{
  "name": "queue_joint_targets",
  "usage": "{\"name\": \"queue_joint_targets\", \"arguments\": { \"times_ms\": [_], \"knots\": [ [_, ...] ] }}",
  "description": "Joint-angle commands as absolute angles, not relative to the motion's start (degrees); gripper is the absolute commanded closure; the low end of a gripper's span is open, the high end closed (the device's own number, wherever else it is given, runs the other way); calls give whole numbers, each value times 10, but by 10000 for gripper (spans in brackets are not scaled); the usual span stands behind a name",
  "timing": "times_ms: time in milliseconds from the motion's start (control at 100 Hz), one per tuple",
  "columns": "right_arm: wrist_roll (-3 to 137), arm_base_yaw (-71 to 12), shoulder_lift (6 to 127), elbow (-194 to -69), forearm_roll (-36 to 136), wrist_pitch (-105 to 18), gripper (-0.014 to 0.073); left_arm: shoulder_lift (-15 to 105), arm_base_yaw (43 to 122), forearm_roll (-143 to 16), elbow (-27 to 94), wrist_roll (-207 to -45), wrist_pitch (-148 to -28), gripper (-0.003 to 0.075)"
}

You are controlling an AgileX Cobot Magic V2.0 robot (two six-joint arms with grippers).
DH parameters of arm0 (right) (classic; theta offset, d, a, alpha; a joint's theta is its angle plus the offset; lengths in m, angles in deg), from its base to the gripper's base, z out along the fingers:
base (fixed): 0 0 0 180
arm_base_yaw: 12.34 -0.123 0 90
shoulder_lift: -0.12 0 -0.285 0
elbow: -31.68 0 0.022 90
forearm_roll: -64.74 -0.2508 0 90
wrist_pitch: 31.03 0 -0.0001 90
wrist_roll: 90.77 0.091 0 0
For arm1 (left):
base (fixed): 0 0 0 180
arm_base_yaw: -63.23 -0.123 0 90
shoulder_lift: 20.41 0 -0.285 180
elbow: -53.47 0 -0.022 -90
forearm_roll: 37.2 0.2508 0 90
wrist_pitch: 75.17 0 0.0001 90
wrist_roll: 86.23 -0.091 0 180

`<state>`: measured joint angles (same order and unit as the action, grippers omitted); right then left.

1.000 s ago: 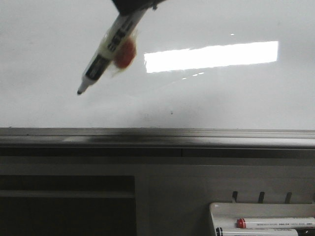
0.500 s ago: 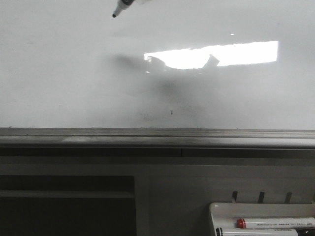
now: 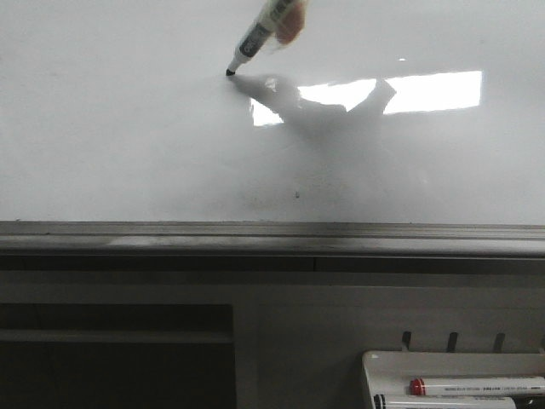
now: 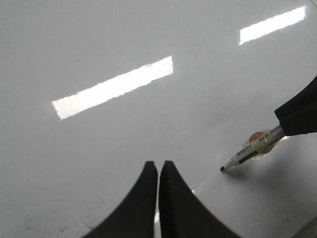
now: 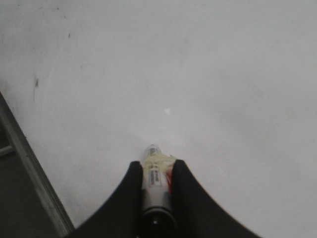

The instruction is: Write number 2 on whiteboard

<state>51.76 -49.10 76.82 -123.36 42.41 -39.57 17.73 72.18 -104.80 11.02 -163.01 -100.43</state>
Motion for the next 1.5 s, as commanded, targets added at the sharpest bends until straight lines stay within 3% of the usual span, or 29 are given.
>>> {"name": "queue_joint_targets", "arguments": {
  "times_ms": [0,250,480,900,1230,1490],
  "knots": [
    [514,-478,763,-1255,428,-336,664,178,721,-1072,128,-1624,-986,741],
    [514,-404,739,-1261,428,-381,664,178,721,-1072,128,-1624,-985,741],
    [531,-399,715,-1220,428,-484,663,178,721,-1072,128,-1624,-985,741],
    [531,-502,786,-1215,410,-443,663,178,721,-1072,128,-1624,-985,741],
    [544,-387,708,-1179,410,-524,663,178,721,-1072,128,-1625,-986,741],
    [559,-355,648,-1133,411,-548,663,178,721,-1066,128,-1625,-990,741]
  ]
}}
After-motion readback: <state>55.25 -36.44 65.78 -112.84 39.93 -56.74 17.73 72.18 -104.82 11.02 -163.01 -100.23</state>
